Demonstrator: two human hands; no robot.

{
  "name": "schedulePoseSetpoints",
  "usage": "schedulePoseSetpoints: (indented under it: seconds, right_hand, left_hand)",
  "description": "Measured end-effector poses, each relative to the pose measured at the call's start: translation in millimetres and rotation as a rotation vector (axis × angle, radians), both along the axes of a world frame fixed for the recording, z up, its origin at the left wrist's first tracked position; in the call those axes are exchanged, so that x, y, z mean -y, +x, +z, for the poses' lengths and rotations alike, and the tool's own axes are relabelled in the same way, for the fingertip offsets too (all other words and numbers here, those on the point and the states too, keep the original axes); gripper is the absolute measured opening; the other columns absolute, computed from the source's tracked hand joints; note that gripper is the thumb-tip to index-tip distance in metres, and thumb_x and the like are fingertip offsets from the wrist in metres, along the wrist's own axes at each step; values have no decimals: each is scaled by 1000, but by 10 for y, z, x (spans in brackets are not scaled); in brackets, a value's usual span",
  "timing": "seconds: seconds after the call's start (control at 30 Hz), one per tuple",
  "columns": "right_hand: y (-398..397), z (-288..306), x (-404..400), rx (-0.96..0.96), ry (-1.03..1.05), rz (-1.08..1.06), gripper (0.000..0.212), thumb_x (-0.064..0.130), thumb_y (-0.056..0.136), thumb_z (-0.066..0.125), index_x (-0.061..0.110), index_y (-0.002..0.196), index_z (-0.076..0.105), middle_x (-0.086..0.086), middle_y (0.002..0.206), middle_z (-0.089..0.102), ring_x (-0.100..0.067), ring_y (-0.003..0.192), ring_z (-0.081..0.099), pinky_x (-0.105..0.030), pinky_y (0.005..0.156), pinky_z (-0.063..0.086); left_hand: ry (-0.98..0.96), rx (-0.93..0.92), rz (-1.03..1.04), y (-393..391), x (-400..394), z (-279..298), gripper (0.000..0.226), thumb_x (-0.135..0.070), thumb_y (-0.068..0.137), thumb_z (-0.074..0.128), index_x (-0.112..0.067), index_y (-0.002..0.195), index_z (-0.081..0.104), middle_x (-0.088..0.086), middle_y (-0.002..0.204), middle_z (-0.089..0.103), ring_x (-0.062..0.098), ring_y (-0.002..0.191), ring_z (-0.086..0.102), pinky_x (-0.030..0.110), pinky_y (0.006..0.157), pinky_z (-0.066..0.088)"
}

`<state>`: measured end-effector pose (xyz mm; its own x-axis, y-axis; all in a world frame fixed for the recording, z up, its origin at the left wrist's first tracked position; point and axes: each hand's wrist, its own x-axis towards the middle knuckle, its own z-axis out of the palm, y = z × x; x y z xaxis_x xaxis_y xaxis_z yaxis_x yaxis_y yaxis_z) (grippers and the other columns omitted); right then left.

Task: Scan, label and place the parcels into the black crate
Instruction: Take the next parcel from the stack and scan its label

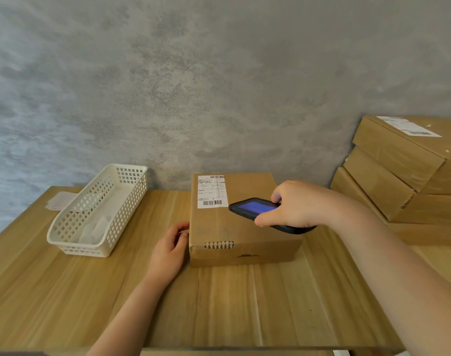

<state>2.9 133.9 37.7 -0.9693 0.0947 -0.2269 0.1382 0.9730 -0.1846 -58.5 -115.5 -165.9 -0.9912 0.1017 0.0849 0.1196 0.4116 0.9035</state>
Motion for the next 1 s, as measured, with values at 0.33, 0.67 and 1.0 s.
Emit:
schedulePoseSetpoints:
  seconds: [0.33,0.67,1.0]
  right_hand:
    - [99,-729,-730,-380,-48,-378,50,68,71,62,20,86,59,0,76,62,-20,67,60,-32,54,45]
    - [285,-1762,-1071,-393,36,-572,62,63,71,68,12,104,57,-7,98,60,-29,88,60,-38,67,52]
    - [370,-2095,-1054,-415,145,-473,65,51,67,79,-3,97,60,-19,87,62,-37,83,58,-41,73,45]
  left_hand:
    - [-12,-6,-2,-6,11,-12,25,-27,103,46,-38,119,61,-21,111,69,-2,102,62,26,85,48]
    - [-11,-7,5,-1,-8,1,26,-25,102,46,-38,119,61,-20,111,69,-1,104,61,28,86,47]
    - [-5,12,29,29,-48,59,26,-24,103,46,-39,119,61,-21,110,68,-6,102,60,23,82,45]
